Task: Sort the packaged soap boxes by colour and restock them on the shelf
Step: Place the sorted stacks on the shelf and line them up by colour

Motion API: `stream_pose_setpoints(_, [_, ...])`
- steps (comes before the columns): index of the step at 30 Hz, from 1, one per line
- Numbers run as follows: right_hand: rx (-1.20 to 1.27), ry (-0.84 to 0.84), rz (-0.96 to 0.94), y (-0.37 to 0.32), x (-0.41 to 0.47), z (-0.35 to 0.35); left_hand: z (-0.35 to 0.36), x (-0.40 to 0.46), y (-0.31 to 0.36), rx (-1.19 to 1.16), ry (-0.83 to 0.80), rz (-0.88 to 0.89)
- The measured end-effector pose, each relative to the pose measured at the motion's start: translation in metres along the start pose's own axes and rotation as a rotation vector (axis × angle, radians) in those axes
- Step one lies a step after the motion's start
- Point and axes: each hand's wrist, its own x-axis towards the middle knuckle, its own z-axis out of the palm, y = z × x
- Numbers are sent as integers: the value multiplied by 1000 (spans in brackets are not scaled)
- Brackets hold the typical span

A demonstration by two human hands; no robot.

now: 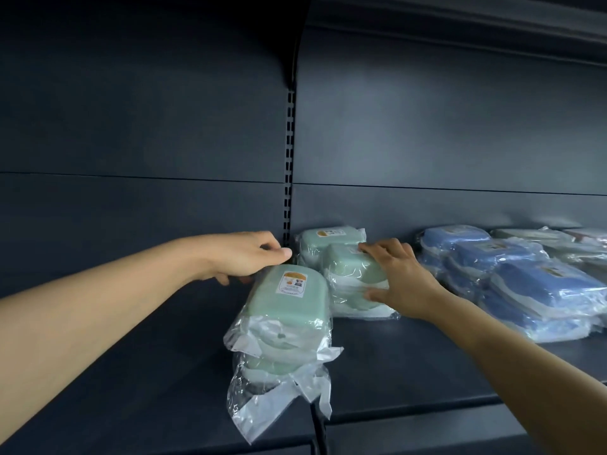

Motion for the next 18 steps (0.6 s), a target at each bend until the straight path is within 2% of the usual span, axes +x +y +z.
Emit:
stream_pose_setpoints(4, [-108, 9, -23, -4, -2, 0, 6, 2, 0, -65, -164, 16])
stream_pose_setpoints(6, [-104, 90, -57, -14, -15, -6, 9, 4, -3, -72, -189, 17])
stream_pose_setpoints(9, [189, 156, -97, -43, -44, -21, 12, 3, -5, -104, -171, 15])
stream_pose_setpoints(12, [487, -75, -48, -75, -68, -34, 13, -3, -5, -145, -156, -11])
stream_pose_setpoints(15, [618, -373, 18, -91, -77, -28, 17, -14, -12, -220, -168, -58])
stream_pose_setpoints(18, [680, -473, -2, -97, -80, -17, 25, -23, -18, -310, -143, -100])
